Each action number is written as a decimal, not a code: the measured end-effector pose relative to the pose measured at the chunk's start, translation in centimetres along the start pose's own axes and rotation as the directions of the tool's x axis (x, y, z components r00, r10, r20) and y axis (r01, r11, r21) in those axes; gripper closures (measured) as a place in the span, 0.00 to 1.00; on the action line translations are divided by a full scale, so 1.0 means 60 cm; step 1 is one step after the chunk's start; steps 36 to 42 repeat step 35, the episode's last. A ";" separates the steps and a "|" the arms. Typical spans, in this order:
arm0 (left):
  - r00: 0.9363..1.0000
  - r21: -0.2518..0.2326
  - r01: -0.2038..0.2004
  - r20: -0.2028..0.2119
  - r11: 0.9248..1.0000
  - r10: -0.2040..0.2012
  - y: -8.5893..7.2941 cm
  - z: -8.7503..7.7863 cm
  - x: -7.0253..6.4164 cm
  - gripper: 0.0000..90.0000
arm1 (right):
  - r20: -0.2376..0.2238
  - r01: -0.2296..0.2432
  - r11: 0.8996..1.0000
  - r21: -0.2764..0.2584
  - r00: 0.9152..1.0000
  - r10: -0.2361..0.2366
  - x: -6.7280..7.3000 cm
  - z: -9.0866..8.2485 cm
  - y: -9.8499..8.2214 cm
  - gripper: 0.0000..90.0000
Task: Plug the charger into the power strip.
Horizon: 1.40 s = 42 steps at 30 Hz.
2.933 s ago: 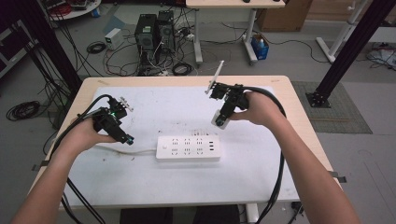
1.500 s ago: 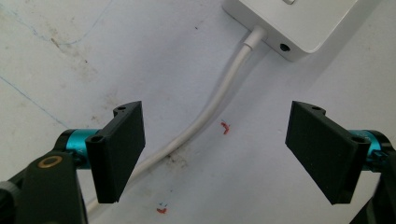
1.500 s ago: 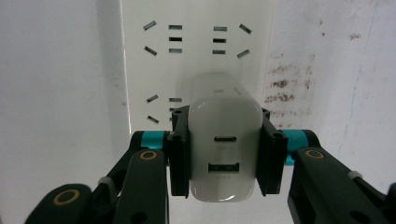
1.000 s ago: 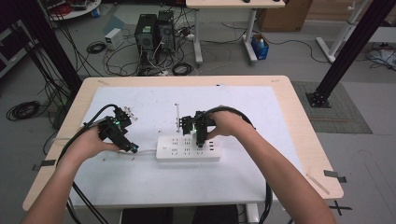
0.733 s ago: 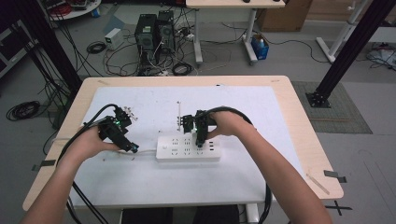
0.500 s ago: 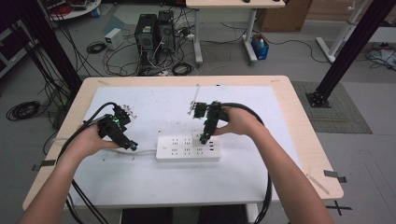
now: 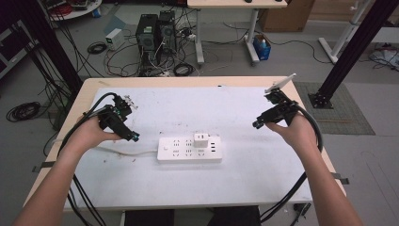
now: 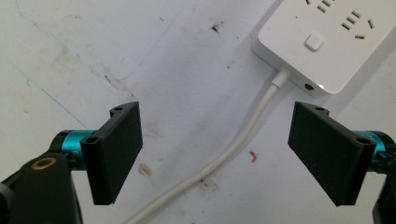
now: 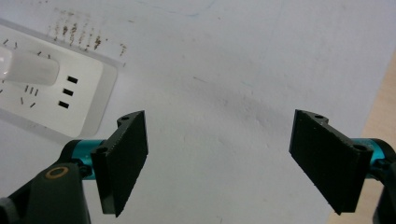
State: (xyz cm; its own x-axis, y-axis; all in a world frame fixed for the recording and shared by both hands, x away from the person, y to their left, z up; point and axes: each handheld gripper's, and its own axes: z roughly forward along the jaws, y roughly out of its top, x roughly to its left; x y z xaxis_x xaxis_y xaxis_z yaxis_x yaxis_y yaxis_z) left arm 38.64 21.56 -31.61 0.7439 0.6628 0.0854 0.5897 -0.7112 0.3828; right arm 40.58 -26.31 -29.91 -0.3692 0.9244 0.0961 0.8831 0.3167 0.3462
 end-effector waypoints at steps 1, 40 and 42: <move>1.000 0.004 -0.004 -0.001 1.000 0.004 0.003 0.000 0.000 0.20 | -0.002 -0.013 1.000 0.000 1.000 0.013 -0.004 -0.001 -0.004 0.21; 1.000 -0.012 -0.020 -0.002 1.000 0.020 0.019 0.000 -0.007 0.20 | -0.008 -0.067 0.998 0.003 0.998 0.067 -0.030 -0.005 -0.023 0.21; 1.000 -0.012 -0.020 -0.002 1.000 0.020 0.019 0.000 -0.007 0.20 | -0.008 -0.067 0.998 0.003 0.998 0.067 -0.030 -0.005 -0.023 0.21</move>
